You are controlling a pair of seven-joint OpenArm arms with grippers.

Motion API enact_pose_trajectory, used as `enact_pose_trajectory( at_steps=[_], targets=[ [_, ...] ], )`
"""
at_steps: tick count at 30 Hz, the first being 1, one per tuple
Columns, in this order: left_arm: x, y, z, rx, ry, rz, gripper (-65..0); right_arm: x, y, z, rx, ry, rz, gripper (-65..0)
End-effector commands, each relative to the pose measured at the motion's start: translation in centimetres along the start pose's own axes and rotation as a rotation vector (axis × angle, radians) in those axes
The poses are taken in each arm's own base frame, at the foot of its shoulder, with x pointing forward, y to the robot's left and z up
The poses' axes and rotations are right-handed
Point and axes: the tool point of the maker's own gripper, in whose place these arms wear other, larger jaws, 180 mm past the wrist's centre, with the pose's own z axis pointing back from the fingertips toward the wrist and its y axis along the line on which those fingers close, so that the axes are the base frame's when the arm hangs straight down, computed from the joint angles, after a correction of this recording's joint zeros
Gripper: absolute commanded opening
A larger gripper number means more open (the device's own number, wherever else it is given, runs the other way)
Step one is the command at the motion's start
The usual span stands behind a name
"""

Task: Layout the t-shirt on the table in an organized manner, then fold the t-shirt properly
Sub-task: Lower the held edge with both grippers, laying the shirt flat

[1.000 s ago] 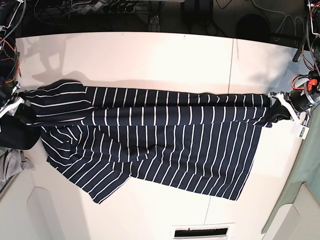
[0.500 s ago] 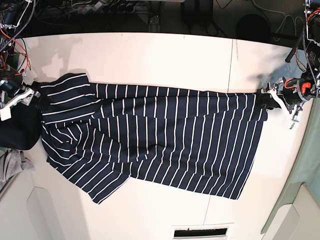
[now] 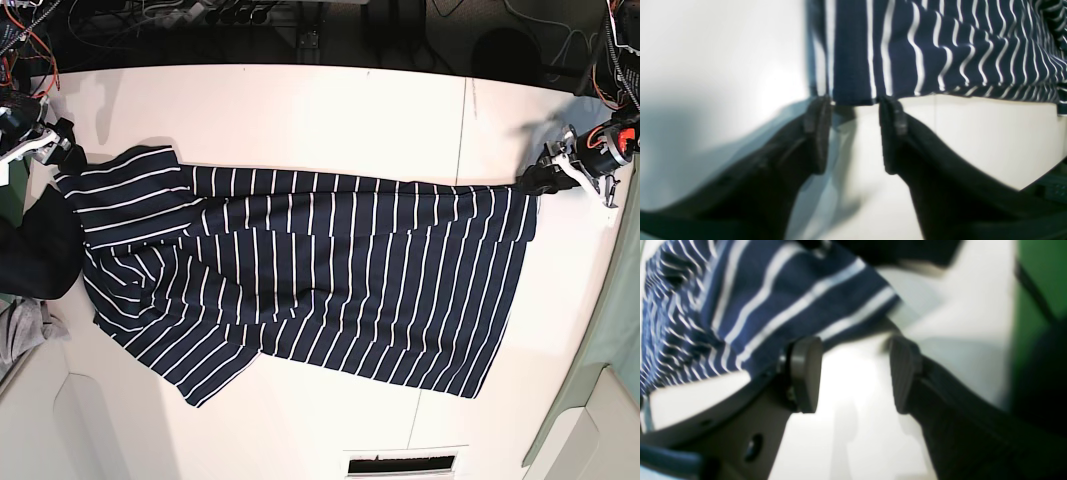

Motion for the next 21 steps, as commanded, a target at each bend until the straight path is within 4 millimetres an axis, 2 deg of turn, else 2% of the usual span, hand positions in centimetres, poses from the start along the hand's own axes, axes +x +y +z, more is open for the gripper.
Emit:
enact_pose_trajectory(
  at_steps=[1, 4, 7, 18, 20, 21],
  targets=[
    [1.9, 0.0, 0.4, 0.002, -0.047, -0.021, -31.6, 1.5, 0.3, 0.2, 0.004, -0.048, 0.019, -32.7],
    [1.3, 1.1, -0.2, 0.081, -0.047, -0.012, -28.4, 0.8, 0.9, -0.7, 0.006, -0.052, 0.005, -32.7],
    [2.4, 2.3, -0.1, 0.153, -0.101, 0.004, -28.4, 0.5, 1.3, -1.8, -0.005, -0.039, -0.011, -32.7],
    [3.8, 1.0, -1.1, 0.121, -0.14, 0.012, -28.5, 1.9, 2.2, -5.0, 0.052, -0.047, -0.107, -32.7],
    [4.1, 0.6, -1.6, 0.114, -0.158, 0.013, -31.8, 2.0, 2.6, -5.6, 0.063, -0.042, -0.116, -33.0],
    [4.3, 0.4, -1.7, 0.111, -0.173, 0.013, -38.2, 1.9, 2.7, -5.7, 0.065, -0.035, -0.116, -35.0]
  ],
)
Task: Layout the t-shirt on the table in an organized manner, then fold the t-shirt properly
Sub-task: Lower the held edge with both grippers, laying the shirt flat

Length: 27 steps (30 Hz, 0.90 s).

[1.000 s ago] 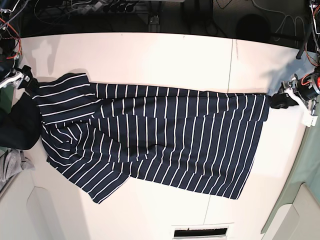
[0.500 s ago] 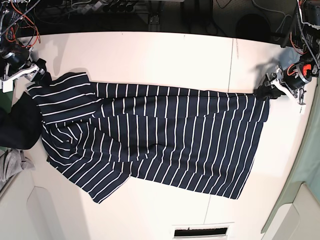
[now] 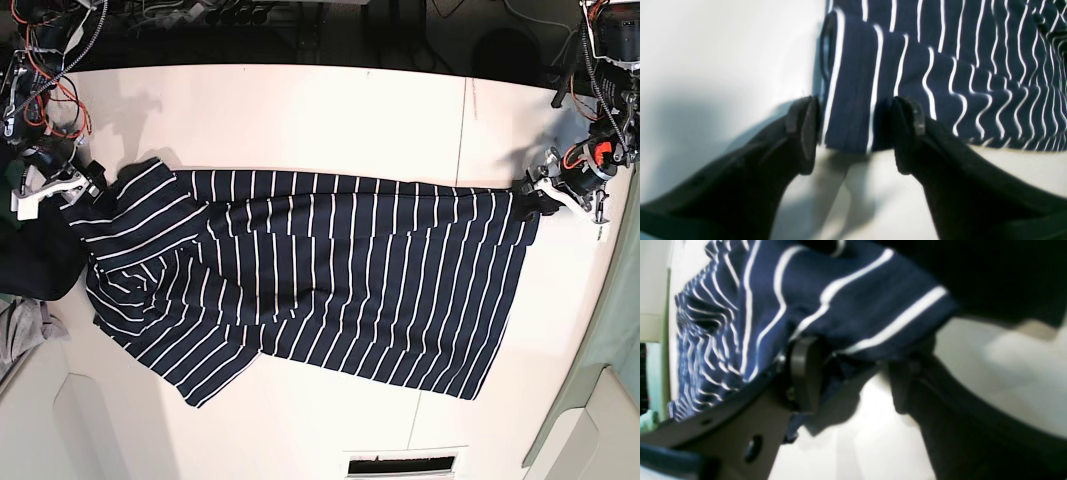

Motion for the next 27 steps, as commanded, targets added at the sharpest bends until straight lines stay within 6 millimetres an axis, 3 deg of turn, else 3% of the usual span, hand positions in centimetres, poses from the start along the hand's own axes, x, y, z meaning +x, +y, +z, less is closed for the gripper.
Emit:
enact_pose_trajectory(
  at_steps=[1, 2, 3, 4, 5, 11, 17, 23, 27],
  targets=[
    [1.9, 0.1, 0.3, 0.0, -0.055, -0.022, -47.9, 0.9, 0.1, 0.1, -0.001, -0.005, 0.02, -38.9],
    [2.0, 0.2, 0.3, 0.007, -0.062, -0.033, -58.7, 0.8, 0.1, 0.1, 0.001, -0.001, 0.023, -44.5],
    [2.1, 0.4, 0.3, 0.016, -0.066, -0.047, -65.0, 0.7, 0.2, 0.0, 0.002, 0.002, 0.025, -51.9],
    [2.2, 0.6, 0.4, 0.025, -0.068, -0.062, -65.0, 0.7, 0.3, 0.0, 0.005, 0.003, 0.028, -60.7],
    [2.4, 0.8, 0.5, 0.032, -0.07, -0.071, -65.0, 0.6, 0.3, 0.1, 0.008, 0.007, 0.032, -65.0],
    [3.4, 3.2, 2.3, 0.081, -0.05, -0.128, -65.0, -0.8, 2.0, 0.6, 0.099, 0.091, 0.002, -65.0],
    [1.2, 5.6, 5.0, 0.095, 0.043, -0.209, -65.0, -2.7, 1.4, 2.9, 0.089, 0.112, 0.028, -65.0],
    [-2.8, 5.6, 6.6, 0.063, 0.103, -0.175, -65.0, -4.6, 0.5, 5.8, 0.044, 0.133, 0.089, -65.0],
    [-3.5, 4.2, 7.1, 0.008, 0.105, -0.186, -65.0, -4.6, 0.6, 6.7, 0.032, 0.12, 0.121, -65.0]
  ],
)
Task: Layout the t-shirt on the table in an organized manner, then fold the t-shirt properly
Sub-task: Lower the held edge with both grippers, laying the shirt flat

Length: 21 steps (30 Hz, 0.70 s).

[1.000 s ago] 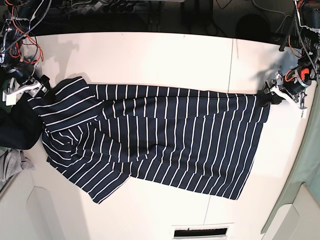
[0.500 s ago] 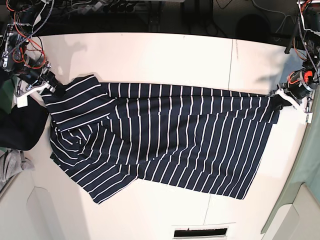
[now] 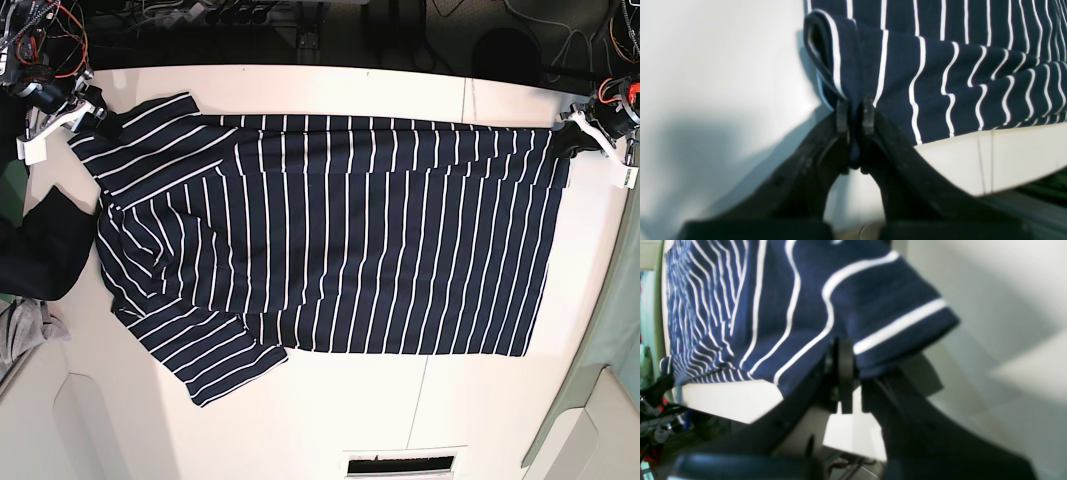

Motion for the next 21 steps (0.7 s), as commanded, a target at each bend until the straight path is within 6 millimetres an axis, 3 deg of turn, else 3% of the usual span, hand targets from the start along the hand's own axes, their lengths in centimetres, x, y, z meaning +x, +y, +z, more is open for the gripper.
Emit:
enact_pose_trajectory(
  at_steps=[1, 7, 17, 19, 21],
  targets=[
    [1.9, -0.2, 0.6, -0.013, -0.038, -0.042, -65.0, 2.2, 0.4, 0.5, 0.011, -0.062, 0.03, -65.0],
    [3.2, -1.5, 0.8, -0.041, -0.068, -0.083, -65.0, 2.6, 0.6, 0.6, 0.01, -0.071, 0.042, -65.0],
    [4.2, -1.8, 0.7, -0.055, -0.099, -0.067, -65.0, 2.5, 0.0, 0.6, -0.024, -0.067, 0.058, -65.0],
    [4.2, -1.8, 0.7, -0.058, -0.102, -0.063, -63.3, 2.6, 0.0, 0.6, -0.024, -0.074, 0.059, -53.4],
    [4.3, -1.9, 0.7, -0.06, -0.105, -0.06, -57.5, 2.9, -0.1, 0.7, -0.03, -0.09, 0.062, -41.2]
  ],
)
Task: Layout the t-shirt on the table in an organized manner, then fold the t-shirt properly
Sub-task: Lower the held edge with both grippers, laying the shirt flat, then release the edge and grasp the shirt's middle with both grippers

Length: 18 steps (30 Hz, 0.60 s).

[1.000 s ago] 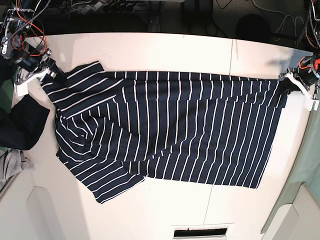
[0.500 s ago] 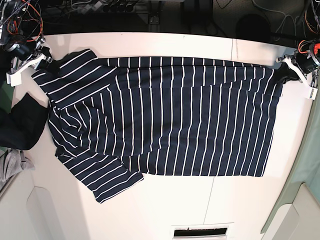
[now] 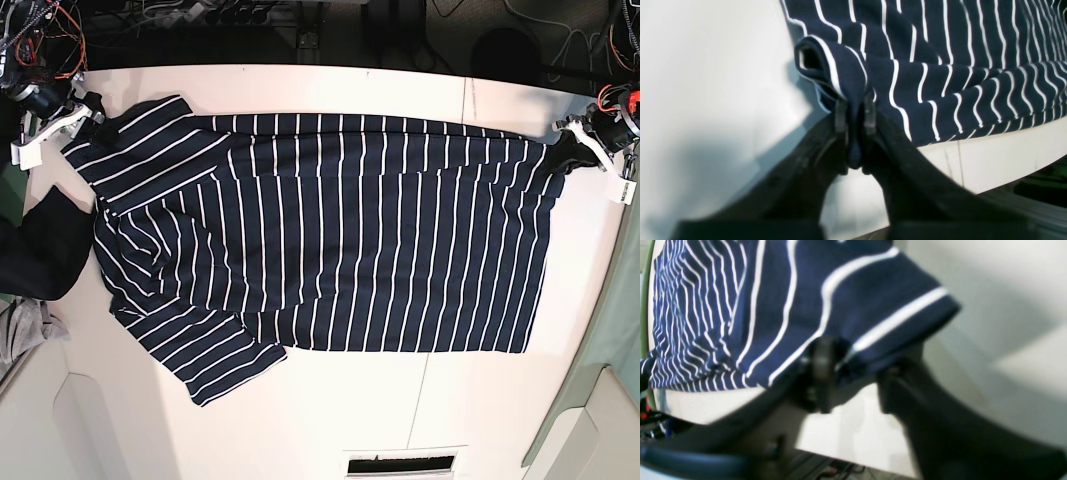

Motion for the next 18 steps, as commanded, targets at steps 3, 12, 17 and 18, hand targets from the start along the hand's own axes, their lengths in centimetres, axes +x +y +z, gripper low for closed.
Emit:
enact_pose_trajectory(
  at_steps=[3, 12, 17, 18],
  targets=[
    [1.7, 0.2, 0.5, -0.007, -0.041, -0.023, -52.2, 1.8, 0.1, 0.5, 0.006, -0.053, 0.019, -36.8],
    [3.8, -1.0, 1.3, -0.066, -0.068, -0.006, -50.1, 4.5, -0.4, 2.2, -0.023, -0.129, 0.052, -36.8],
    [7.9, -1.1, 2.5, -0.053, -0.173, -0.056, -38.4, 7.1, -0.4, 2.4, -0.032, -0.164, 0.097, -36.8],
    [8.7, -1.1, 2.7, -0.05, -0.19, -0.063, -37.9, 7.7, -0.2, 2.4, -0.032, -0.173, 0.106, -36.8]
  ],
)
